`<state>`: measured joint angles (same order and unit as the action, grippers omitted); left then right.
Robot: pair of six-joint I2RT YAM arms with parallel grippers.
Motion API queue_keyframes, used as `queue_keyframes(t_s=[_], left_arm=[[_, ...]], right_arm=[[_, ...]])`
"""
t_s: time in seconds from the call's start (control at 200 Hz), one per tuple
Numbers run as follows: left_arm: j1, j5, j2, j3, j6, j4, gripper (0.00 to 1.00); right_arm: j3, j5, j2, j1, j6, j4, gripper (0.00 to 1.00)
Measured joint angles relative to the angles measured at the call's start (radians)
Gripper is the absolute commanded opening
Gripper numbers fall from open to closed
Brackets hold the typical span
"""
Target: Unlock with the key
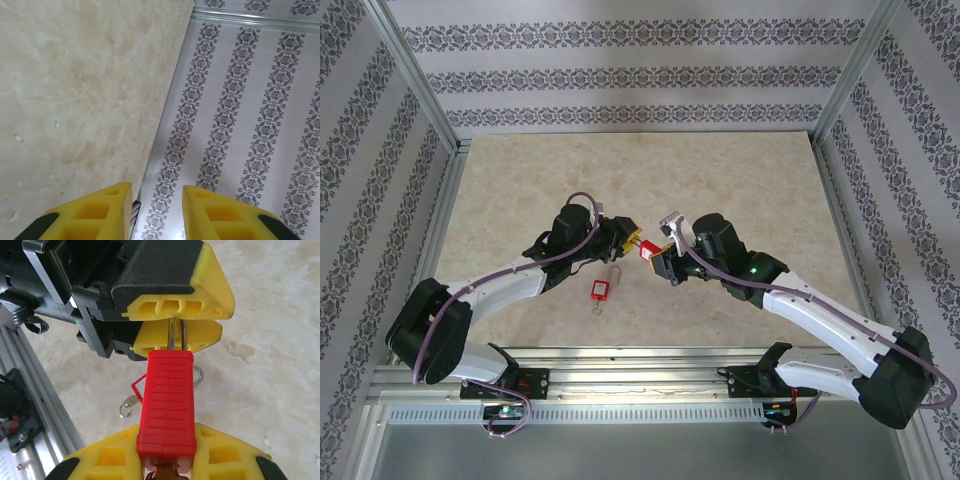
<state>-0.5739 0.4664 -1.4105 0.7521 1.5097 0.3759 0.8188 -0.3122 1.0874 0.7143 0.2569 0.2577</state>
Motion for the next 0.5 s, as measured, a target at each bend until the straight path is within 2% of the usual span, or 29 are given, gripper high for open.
queue_keyframes(t_s=[0.27, 0.5], left_arm=[[0.002, -0.023, 0.052, 0.000, -0.079, -0.008, 0.00], [0.002, -0.066, 0.066, 0.000, -0.161, 0.005, 0.00]], right_arm=[[-0.040, -0.193, -0.023, -0.092, 0.096, -0.093, 0.00], [-0.040, -0.256, 0.005, -0.108, 0.191, -0.134, 0.00]])
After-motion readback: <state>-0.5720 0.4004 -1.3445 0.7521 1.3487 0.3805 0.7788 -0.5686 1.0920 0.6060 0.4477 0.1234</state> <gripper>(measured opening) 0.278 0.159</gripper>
